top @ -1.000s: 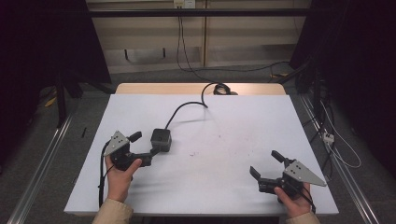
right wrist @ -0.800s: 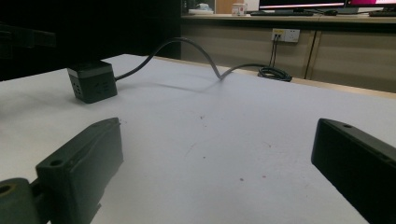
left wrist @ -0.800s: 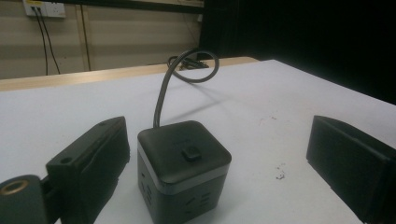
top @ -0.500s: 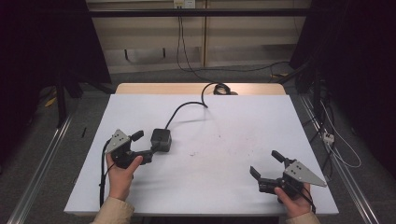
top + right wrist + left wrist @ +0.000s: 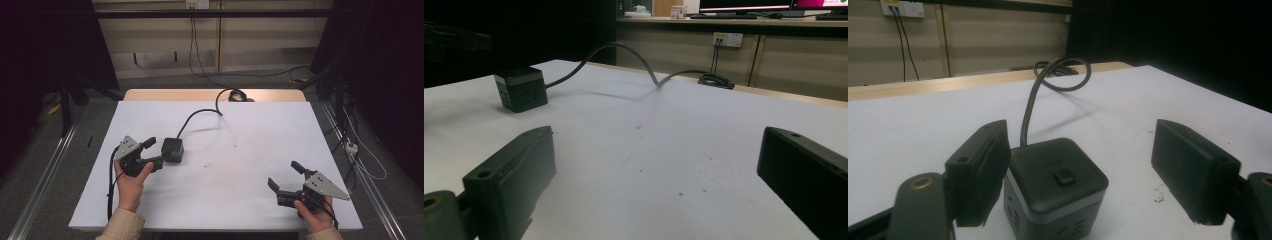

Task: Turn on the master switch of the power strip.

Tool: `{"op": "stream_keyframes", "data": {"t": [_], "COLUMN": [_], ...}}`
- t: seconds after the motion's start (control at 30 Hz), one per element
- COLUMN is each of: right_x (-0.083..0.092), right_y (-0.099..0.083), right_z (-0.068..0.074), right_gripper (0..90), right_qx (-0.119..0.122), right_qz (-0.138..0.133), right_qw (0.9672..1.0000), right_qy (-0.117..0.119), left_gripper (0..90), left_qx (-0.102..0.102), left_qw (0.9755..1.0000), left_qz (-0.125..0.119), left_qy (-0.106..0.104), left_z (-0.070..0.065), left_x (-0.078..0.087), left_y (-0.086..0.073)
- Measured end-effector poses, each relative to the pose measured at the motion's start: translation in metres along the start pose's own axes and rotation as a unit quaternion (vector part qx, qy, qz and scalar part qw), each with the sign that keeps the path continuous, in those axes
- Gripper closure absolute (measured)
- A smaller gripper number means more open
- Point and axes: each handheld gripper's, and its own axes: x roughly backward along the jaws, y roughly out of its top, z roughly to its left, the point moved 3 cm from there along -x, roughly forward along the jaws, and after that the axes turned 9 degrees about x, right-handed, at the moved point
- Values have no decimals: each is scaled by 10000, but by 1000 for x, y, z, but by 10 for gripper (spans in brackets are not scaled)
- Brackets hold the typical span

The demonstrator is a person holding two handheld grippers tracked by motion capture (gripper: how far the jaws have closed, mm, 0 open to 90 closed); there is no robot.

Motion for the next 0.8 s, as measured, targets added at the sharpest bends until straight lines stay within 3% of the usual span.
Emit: {"op": "stream_keyframes", "data": {"t": [0.2, 0.53, 0.8], "right_x": [0, 0, 0], "right_y": [0, 0, 0], "right_z": [0, 0, 0], "right_gripper": [18, 18, 18], "right_qx": [-26, -28, -30], "right_qz": [-5, -9, -12], "right_qw": [10000, 10000, 10000], "right_qy": [4, 5, -2], "left_gripper": [334, 395, 497], "left_qx": [-35, -64, -74], "left_qw": [10000, 10000, 9999], "left_qz": [10, 73, 141], "left_qy": [-33, -10, 18], "left_z": [-1, 0, 2], "left_x": [-4, -8, -10], "left_y": [2, 3, 3]}}
